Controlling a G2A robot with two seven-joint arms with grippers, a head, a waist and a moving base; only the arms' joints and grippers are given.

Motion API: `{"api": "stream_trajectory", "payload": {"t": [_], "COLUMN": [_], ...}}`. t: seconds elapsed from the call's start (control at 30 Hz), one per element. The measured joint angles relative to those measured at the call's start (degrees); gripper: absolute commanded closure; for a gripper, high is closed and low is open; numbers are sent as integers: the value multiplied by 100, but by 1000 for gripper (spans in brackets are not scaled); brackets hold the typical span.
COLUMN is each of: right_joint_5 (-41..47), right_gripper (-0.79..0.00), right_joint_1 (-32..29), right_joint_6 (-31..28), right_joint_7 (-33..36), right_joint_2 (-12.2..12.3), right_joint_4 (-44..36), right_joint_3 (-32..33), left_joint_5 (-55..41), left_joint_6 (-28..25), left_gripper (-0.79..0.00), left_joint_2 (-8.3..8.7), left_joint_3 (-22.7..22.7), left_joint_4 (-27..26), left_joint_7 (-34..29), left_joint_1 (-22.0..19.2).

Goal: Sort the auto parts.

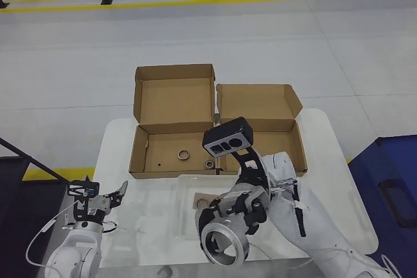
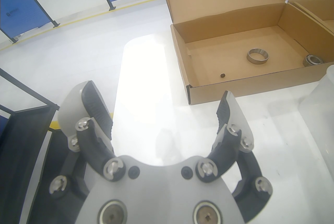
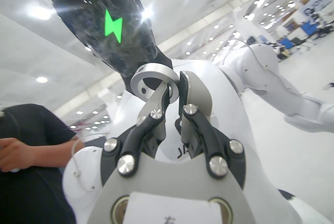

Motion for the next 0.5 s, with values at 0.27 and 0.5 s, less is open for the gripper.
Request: {"api": "stream_trajectory", "payload": {"t": [0.27,0.5], "right_joint_5": [-1786,-3509], "right_gripper": [0,0], "right_joint_1": [53,-30], "right_joint_6": [-1173,-1369], "right_joint_7": [-257,-613], "right_joint_2": [107,208], "right_joint_4": [-873,-1549], "right_joint_3": [1249,1986], "left_joint_5": [0,0], "left_joint_6": [0,0], "left_gripper": [-785,-785], "left_joint_2": [0,0], "left_joint_3": [0,0], "left_joint_4": [0,0], "left_joint_7": [0,0], "left_joint_1": [0,0]}}
